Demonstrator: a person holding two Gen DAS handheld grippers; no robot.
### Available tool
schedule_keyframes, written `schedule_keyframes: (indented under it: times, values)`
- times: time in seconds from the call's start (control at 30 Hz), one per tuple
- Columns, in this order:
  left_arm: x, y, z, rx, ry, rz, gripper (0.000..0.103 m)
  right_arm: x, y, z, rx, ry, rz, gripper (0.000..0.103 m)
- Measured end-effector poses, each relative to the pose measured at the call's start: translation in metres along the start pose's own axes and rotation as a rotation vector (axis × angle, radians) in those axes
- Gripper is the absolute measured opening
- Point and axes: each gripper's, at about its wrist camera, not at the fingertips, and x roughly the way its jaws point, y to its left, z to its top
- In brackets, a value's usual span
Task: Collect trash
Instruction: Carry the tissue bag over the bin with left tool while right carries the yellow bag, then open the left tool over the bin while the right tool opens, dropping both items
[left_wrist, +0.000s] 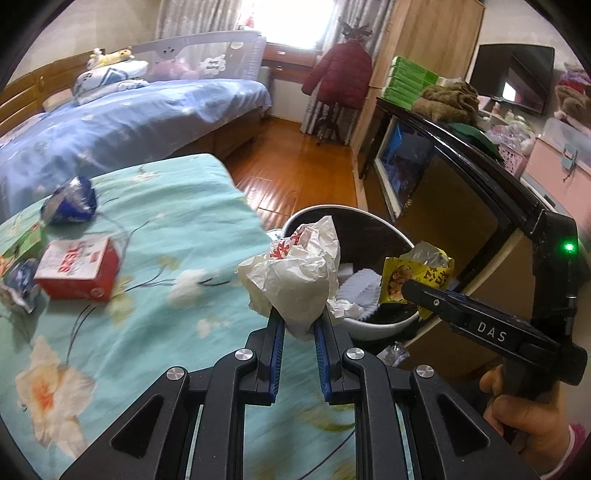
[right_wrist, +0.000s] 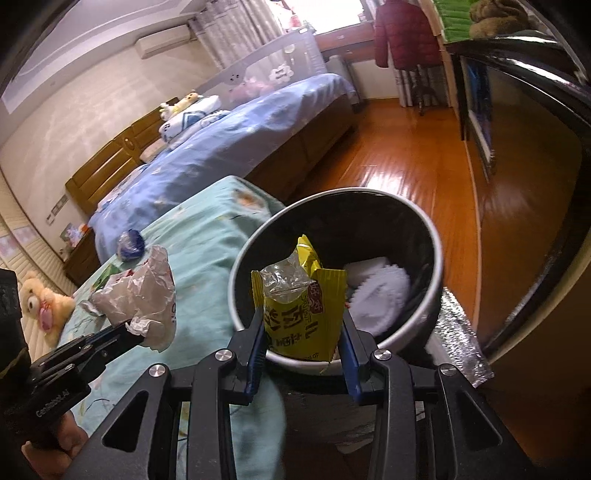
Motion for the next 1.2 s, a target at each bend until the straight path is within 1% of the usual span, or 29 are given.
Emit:
schedule_keyframes:
  times: [0.4,0.77,1.0,1.2]
  values:
    - [0.035,-0.023,0.022,0.045,0.028,-0.003,0.015,0.009,-0.019,0.017,0.026,0.005,-0.013,0.036]
    - [0.063,-0.031,0.037,0.051,0.054,0.002,0.015,0.017,-0.025,0.027,0.033,0.021,-0.016,0.036]
    - [0.074,-0.035,0.042,0.066,0.067,0.004,0.015,0.022,-0.027,0.032,0.033,0.032,-0.015,0.036]
    - [0.081,-0.033,0.047,0.060,0.079,0.000,0.016,0.026,-0.027,0.034,0.034,0.038,-0.016,0.036]
